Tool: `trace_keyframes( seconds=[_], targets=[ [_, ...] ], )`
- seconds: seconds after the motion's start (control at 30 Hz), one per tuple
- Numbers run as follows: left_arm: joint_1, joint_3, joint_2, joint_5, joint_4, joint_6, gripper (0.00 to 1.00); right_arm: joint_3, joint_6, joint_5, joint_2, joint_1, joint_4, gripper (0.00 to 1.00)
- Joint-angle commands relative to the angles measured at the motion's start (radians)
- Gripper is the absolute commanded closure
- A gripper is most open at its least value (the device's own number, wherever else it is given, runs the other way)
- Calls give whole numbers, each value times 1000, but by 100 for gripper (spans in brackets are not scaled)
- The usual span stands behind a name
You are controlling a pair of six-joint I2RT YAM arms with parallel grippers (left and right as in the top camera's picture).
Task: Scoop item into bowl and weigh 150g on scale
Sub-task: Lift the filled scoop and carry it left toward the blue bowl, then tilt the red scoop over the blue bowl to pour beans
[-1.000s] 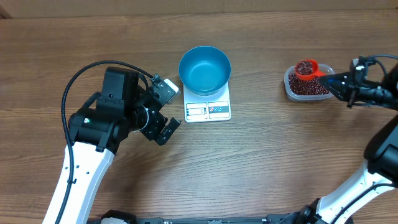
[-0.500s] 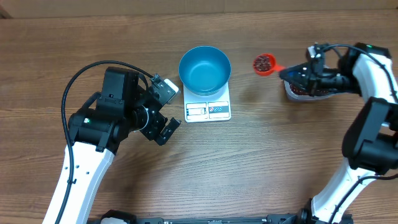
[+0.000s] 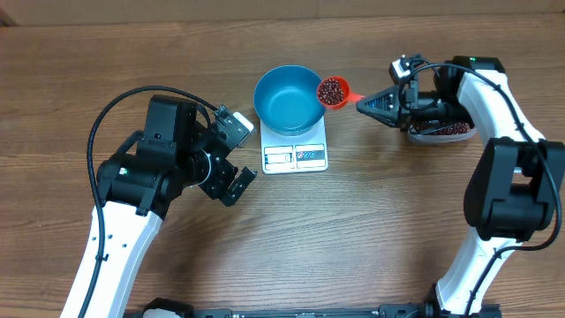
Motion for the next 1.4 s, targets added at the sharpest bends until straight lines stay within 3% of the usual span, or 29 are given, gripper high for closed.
trace_keyframes(
  seconds=[0.0,0.27,0.5,0.9,1.37],
  targets=[
    [5,26,3,0,3,0,0,-3,106,-49,2,29,71,96],
    [5,26,3,0,3,1,0,-3,356,-16,2,96,350,96],
    [5,26,3,0,3,0,0,-3,441,255,2,151,535,96],
    [5,26,3,0,3,0,0,26,437,446,0,191,603,96],
    [5,26,3,0,0,0,0,97,437,457,-9,193,582,96]
  ],
)
